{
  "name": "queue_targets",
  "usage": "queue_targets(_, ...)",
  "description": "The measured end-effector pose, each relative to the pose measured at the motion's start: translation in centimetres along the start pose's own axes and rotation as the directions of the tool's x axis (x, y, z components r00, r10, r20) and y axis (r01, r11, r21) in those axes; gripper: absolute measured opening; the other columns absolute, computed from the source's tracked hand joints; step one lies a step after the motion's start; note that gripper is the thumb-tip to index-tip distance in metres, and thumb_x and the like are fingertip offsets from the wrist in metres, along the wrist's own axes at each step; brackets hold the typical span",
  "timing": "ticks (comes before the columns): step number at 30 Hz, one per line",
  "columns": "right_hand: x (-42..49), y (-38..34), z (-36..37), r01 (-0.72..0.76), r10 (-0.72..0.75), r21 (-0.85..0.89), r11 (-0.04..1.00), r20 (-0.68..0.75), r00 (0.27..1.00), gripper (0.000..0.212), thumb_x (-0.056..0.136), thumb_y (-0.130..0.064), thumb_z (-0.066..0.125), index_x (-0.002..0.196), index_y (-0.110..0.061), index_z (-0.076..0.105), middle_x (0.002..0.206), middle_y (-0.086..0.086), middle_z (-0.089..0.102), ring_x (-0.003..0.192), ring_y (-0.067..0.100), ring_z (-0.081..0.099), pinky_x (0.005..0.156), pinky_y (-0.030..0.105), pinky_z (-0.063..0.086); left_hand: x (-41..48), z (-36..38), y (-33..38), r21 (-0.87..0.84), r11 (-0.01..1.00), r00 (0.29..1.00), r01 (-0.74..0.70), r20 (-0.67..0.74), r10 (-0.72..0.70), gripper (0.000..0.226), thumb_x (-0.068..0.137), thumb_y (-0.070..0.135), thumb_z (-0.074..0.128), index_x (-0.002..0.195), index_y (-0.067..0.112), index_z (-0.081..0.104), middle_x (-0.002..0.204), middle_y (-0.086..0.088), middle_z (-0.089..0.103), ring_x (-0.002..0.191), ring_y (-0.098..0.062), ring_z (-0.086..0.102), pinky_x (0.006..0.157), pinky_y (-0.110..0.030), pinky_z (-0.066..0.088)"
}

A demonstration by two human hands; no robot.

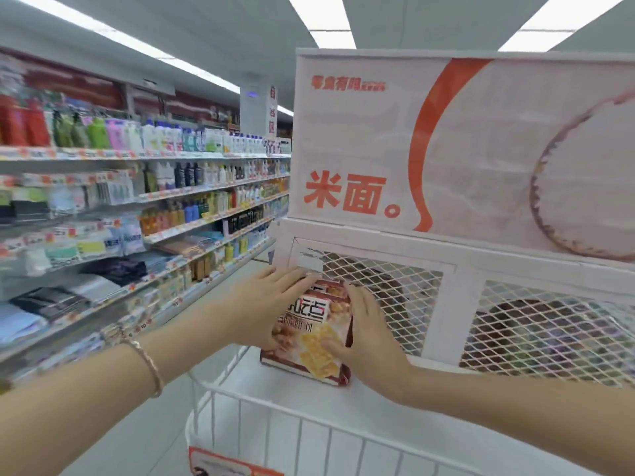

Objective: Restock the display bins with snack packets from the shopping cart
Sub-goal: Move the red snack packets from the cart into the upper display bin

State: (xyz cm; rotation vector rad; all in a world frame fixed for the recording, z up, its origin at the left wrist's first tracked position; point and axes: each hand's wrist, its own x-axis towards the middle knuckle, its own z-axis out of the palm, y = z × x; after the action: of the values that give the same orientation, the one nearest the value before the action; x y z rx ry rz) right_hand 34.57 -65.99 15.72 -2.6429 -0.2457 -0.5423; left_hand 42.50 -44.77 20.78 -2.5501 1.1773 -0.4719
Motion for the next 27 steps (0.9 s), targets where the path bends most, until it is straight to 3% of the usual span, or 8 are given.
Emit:
queue_targets(2,0.3,1.2,-0.2,0.293,-0.340,-0.364,0.884,-0.070,0.938,0.092,0.088,-0.065,0.053,0.159,-0.029,0.006,0.167,0.002,0.001,0.153,0.020,0.002,0.123,0.050,0.014,-0.2,0.8,0.1,0.104,0.994,0.999,-0.037,-0.013,0.039,0.138,0.074,0.073,0.066,0.144,0.023,-0.042,0.160,-0.004,-0.033,0.149,-0.024,-0.026,0.123,-0.043,-0.011)
queue_targets(4,0.7,3.3,-0.3,0.624,-0.684,-0.561,0.544,0.133,0.717,0.077,0.094,-0.064,0.048,0.158,-0.033,0.019,0.166,0.010,0.015,0.154,0.031,0.010,0.119,0.063,0.015,0.1,1.2,0.1,0.160,0.986,0.999,-0.036,-0.008,0.038,0.143,0.072,0.076,0.066,0.134,0.024,-0.052,0.154,-0.004,-0.041,0.146,-0.027,-0.032,0.122,-0.048,-0.013)
queue_targets(6,1.4,5.5,-0.3,0.726,-0.761,-0.633,0.269,0.323,0.563,0.062,0.100,-0.061,0.038,0.156,-0.037,0.027,0.165,0.007,0.023,0.152,0.034,0.016,0.120,0.061,0.012,0.5,1.5,0.1,0.184,0.983,1.000,-0.022,0.002,0.022,0.144,0.072,0.076,0.066,0.129,0.023,-0.056,0.152,-0.004,-0.042,0.148,-0.029,-0.029,0.121,-0.049,-0.012)
queue_targets(9,2.3,6.9,-0.2,0.707,-0.719,-0.692,0.147,0.417,0.557,0.061,0.103,-0.061,0.031,0.157,-0.035,0.023,0.166,0.004,0.020,0.153,0.032,0.013,0.122,0.057,0.008,0.7,1.8,0.7,0.246,0.969,1.000,-0.015,0.017,0.011,0.145,0.074,0.078,0.061,0.125,0.017,-0.060,0.151,-0.008,-0.042,0.150,-0.032,-0.022,0.122,-0.051,-0.003)
queue_targets(12,2.0,6.4,-0.5,0.701,-0.664,-0.690,0.181,0.440,0.604,0.060,0.103,-0.060,0.030,0.157,-0.035,0.024,0.165,0.005,0.019,0.153,0.033,0.012,0.122,0.058,0.007,0.7,1.5,0.6,0.270,0.962,0.997,-0.032,0.072,0.013,0.144,0.073,0.079,0.060,0.127,0.017,-0.058,0.151,-0.008,-0.041,0.151,-0.032,-0.019,0.124,-0.050,0.003)
queue_targets(15,1.4,4.5,-1.4,0.742,-0.689,-0.584,0.329,0.389,0.611,0.050,0.103,-0.054,0.034,0.146,-0.032,0.047,0.159,0.005,0.037,0.150,0.031,0.026,0.119,0.058,0.017,-0.3,-0.1,-0.3,0.083,0.996,0.995,-0.038,0.097,0.030,0.134,0.072,0.078,0.062,0.149,0.027,-0.034,0.157,0.001,-0.030,0.152,-0.020,-0.015,0.124,-0.044,0.000)
queue_targets(20,1.7,-3.0,-4.8,0.641,-0.645,-0.333,0.691,0.117,0.756,0.036,0.097,-0.034,0.047,0.115,-0.011,0.068,0.144,0.013,0.053,0.097,0.023,0.066,0.082,0.041,0.057,-7.1,-2.1,-2.6,-0.344,0.898,0.943,0.276,-0.086,-0.323,0.080,0.094,0.063,0.045,0.159,0.026,0.015,0.166,0.002,0.017,0.149,-0.019,0.024,0.120,-0.037,0.022)
queue_targets(27,0.5,-17.8,1.6,0.625,-0.605,-0.274,0.731,0.163,0.779,0.028,0.099,-0.027,0.054,0.115,-0.010,0.069,0.149,0.018,0.044,0.117,0.033,0.060,0.096,0.046,0.050,-25.6,0.8,-3.4,-0.336,0.753,0.815,0.566,0.088,-0.573,0.082,0.096,0.056,0.051,0.159,0.023,0.011,0.164,-0.004,0.022,0.140,-0.028,0.040,0.108,-0.044,0.044)
